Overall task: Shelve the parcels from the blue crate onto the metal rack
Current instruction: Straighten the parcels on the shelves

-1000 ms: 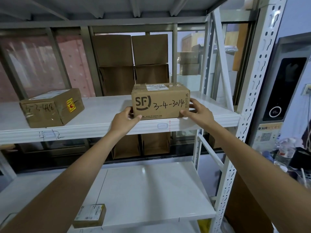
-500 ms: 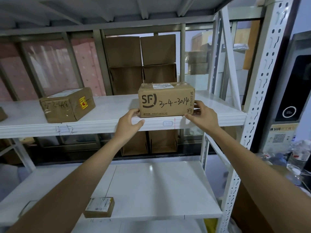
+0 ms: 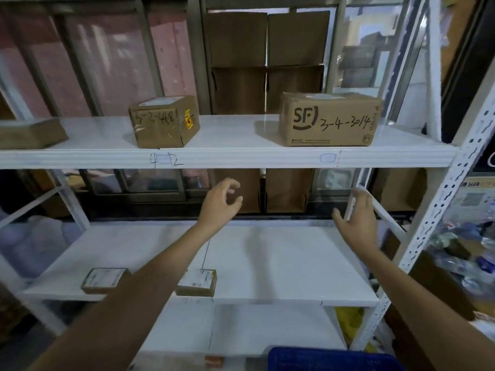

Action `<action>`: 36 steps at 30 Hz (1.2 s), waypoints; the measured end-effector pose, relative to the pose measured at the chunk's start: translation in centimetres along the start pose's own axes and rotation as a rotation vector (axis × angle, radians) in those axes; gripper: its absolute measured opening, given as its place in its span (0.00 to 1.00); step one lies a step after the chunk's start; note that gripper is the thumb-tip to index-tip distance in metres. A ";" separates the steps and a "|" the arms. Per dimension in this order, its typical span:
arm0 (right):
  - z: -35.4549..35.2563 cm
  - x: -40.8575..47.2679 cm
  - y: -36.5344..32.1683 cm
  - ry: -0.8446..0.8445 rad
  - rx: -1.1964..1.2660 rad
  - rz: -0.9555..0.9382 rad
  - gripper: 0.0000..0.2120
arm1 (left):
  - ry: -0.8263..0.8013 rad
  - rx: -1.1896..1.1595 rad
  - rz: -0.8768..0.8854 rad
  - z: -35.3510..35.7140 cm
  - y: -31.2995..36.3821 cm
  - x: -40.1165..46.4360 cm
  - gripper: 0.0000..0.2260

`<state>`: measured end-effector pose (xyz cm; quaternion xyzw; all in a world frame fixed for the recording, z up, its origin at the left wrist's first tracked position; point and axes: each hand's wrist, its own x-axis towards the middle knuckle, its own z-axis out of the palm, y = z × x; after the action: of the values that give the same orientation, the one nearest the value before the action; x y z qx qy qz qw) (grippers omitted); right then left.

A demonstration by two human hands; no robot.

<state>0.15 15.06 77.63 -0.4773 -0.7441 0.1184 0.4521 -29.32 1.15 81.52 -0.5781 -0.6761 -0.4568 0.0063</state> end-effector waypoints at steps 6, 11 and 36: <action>8.5 -7.0 -4.7 -0.214 -0.017 0.160 0.26 | -0.310 0.048 -0.238 -4.4 -11.5 -6.0 0.15; 15.1 -12.8 -7.4 -0.356 0.063 0.235 0.26 | -0.385 0.051 -0.384 -6.9 -20.2 -10.8 0.17; 42.4 -21.0 -5.6 -0.841 0.060 0.539 0.27 | -0.323 0.033 -1.013 4.4 -39.8 -15.8 0.19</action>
<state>-33.68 5.84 45.40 -0.5503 -0.7086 0.4344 0.0797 -53.17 -4.92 46.17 -0.2419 -0.8701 -0.2969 -0.3102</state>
